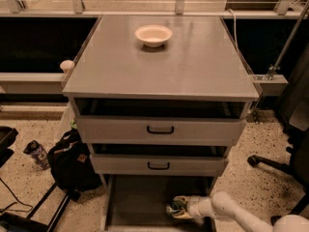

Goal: Pick green can from bottom drawer and place on counter

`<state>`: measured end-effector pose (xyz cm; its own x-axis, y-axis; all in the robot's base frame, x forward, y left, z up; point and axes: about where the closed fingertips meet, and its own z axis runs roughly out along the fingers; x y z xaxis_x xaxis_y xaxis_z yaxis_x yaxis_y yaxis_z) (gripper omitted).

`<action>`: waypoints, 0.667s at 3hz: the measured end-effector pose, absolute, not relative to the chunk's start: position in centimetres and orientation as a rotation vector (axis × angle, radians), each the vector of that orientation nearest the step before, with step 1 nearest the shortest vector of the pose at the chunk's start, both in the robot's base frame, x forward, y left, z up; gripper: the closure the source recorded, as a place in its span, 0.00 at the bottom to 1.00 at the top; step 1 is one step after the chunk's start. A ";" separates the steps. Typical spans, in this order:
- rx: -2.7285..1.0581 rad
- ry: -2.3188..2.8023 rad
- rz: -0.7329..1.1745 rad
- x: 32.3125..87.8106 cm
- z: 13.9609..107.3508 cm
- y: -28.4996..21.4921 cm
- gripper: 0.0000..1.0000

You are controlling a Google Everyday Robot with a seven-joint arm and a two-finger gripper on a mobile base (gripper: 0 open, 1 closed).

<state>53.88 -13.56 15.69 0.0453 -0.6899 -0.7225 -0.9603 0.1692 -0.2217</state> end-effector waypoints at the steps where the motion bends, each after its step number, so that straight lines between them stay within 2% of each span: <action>1: -1.512 1.715 0.468 52.6 21.9 -16.2 1.00; 2: -1.471 1.717 0.463 52.0 26.2 -18.3 1.00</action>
Offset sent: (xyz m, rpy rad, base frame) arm -0.0242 -0.0783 0.1589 0.0840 -0.0299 -0.1155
